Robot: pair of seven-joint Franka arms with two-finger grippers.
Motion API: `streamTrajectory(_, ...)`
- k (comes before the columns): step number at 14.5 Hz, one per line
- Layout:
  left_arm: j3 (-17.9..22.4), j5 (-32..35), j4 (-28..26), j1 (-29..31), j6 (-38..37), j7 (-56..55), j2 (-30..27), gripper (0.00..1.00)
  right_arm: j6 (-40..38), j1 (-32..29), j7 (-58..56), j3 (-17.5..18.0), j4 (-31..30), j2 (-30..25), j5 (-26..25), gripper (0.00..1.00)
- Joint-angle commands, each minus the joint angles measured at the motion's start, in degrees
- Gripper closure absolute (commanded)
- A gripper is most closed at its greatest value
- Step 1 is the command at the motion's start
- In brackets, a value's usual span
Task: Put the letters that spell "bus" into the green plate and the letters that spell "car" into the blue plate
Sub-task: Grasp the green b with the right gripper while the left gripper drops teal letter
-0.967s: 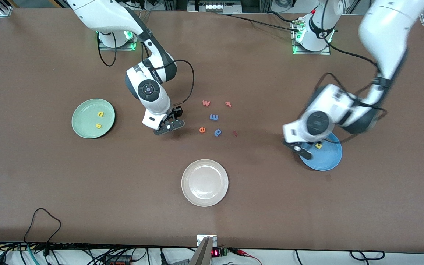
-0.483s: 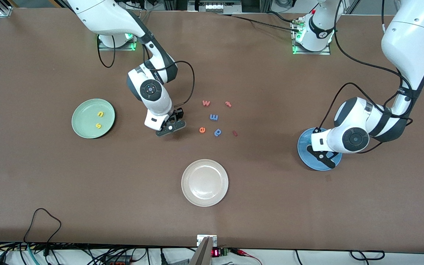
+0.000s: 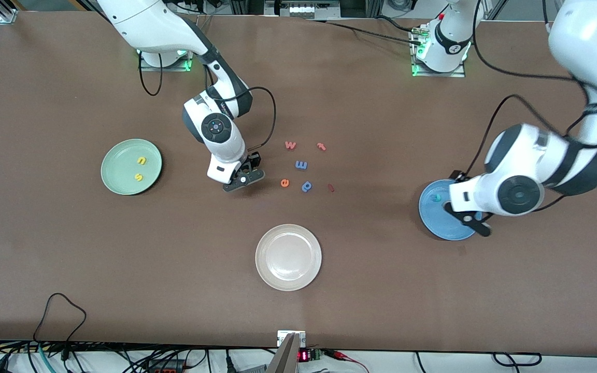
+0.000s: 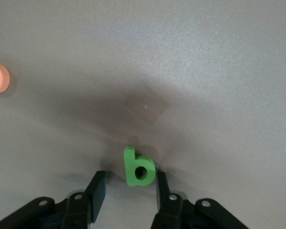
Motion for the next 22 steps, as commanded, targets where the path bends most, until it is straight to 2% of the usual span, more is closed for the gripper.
streamTrajectory(1,-1.0,-3.8,11.8,-0.2,-13.0,-6.9,-1.1,0.00,1.3,0.7,0.0,-0.7,1.0,1.1,-0.7,0.49)
streamTrajectory(4,-1.8,-4.1,20.6,-0.3,-20.4,-11.1,-1.2,0.00,2.3,0.7,-0.5,-1.2,1.0,1.3,-0.8,0.49)
streamTrajectory(7,1.0,-4.6,22.0,-1.0,-19.9,-10.9,-5.1,0.00,3.2,0.7,-0.6,-1.4,1.0,1.6,-0.7,0.49)
streamTrajectory(8,6.5,-6.4,21.7,-4.1,-18.7,-10.9,-7.2,0.00,3.6,0.7,-0.5,-1.4,1.0,1.6,-0.7,0.49)
streamTrajectory(9,14.0,-10.5,20.4,-8.8,-16.4,-11.0,-10.0,0.00,3.6,0.7,-0.5,-1.4,1.0,1.7,-0.7,0.49)
streamTrajectory(11,33.1,-24.6,13.5,-18.7,-9.9,-10.9,-16.7,0.00,3.7,0.7,-0.5,-1.4,1.1,1.7,-0.7,0.55)
streamTrajectory(12,39.7,-29.7,8.1,-22.2,-4.3,-10.8,-19.8,0.00,3.7,0.7,-0.5,-1.4,1.0,1.7,-0.6,0.59)
streamTrajectory(13,42.8,-30.4,3.3,-24.4,1.2,-10.2,-22.4,0.00,3.7,0.7,-0.5,-1.4,1.0,1.7,-0.7,0.62)
streamTrajectory(15,43.6,-30.2,-3.1,-25.5,7.2,-10.5,-27.2,0.00,3.6,0.7,-0.5,-1.4,1.0,1.8,-0.6,0.74)
streamTrajectory(18,43.6,-27.2,-9.2,-27.5,7.9,-10.4,-32.5,0.00,3.5,0.6,-0.1,-1.4,1.0,1.8,-0.4,1.00)
streamTrajectory(20,43.1,-27.0,-13.3,-27.9,7.8,-10.2,-35.9,0.00,3.5,0.5,-0.7,-1.7,1.0,1.7,-0.3,1.00)
streamTrajectory(22,42.7,-27.4,-12.8,-27.9,7.7,-10.2,-35.7,0.00,2.4,-0.2,-0.8,-2.5,0.8,-0.4,-0.4,1.00)
